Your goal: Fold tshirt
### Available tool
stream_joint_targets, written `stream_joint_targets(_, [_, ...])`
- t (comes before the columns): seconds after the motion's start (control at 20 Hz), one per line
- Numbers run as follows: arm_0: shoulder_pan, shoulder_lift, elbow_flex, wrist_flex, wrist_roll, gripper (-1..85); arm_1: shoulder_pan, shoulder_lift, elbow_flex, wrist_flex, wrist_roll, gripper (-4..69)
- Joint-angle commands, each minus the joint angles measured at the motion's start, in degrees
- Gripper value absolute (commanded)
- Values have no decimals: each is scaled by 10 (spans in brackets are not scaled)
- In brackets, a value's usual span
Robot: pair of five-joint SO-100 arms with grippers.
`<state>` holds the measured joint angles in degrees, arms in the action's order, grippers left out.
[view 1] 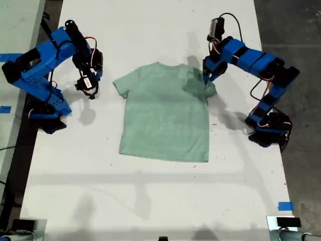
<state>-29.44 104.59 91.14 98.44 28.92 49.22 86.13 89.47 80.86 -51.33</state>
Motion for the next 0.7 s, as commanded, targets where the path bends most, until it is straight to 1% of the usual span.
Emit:
stream_joint_targets(0.0, [4, 2, -18, -12, -3, 1, -45, 19, -163, 77, 45, -11])
stream_joint_targets(0.15, [8, 2, -18, -13, -6, 0, -95, -47, -288, 107, 91, -11])
stream_joint_targets(0.3, [11, 2, -17, -14, -10, 0, -147, -144, -401, 105, 134, -11])
stream_joint_targets(0.45, [14, 2, -14, -16, -12, 0, -181, -223, -444, 54, 160, -11])
stream_joint_targets(0.6, [16, 2, -12, -17, -14, 0, -207, -274, -441, -23, 167, -15])
stream_joint_targets(0.65, [17, 2, -12, -18, -15, 0, -218, -287, -440, -54, 165, 2])
